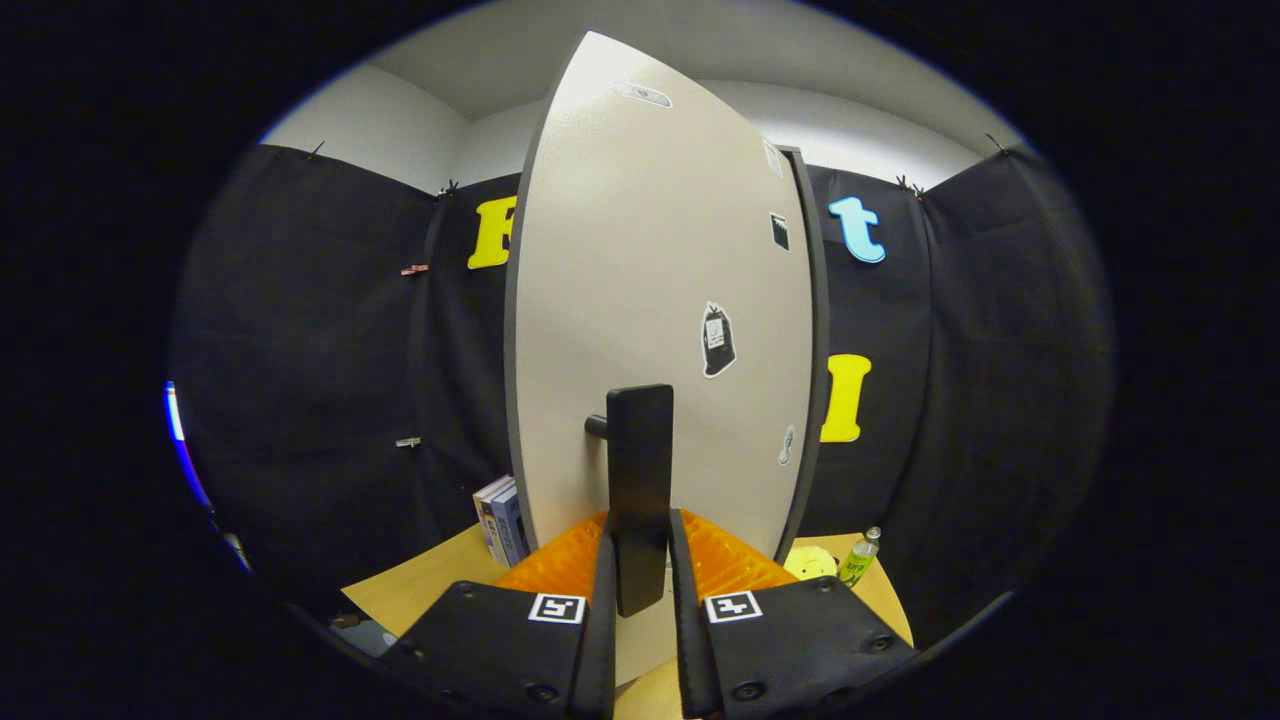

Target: Open the shoe cabinet door, grab the shoes and put them into the shoe cabinet, then close the shoe cabinet door.

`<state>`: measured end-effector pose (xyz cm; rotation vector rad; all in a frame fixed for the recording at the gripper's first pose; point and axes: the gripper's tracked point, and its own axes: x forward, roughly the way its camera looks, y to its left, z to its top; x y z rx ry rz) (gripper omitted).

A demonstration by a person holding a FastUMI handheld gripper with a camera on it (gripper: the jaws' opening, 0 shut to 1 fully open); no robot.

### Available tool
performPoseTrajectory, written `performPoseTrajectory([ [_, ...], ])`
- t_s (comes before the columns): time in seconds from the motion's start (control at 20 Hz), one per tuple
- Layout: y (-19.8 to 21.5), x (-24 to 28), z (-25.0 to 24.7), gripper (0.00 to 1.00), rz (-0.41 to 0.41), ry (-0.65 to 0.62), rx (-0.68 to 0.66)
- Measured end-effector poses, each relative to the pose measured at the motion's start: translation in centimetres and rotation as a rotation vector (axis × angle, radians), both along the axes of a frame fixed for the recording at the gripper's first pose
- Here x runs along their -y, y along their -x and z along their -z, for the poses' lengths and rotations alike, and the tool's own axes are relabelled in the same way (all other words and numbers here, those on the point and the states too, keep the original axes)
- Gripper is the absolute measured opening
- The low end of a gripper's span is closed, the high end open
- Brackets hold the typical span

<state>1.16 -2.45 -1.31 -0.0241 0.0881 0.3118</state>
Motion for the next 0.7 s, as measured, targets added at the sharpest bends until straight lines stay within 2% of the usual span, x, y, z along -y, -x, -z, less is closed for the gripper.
performPoseTrajectory([
  [0.35,1.7,5.9,-1.6,0.28,0.103,-0.032,0.036],
  [0.5,3.0,9.0,-2.2,0.28,0.181,0.000,0.053],
  [0.7,6.7,13.2,-4.6,0.28,0.274,-0.011,0.128],
])
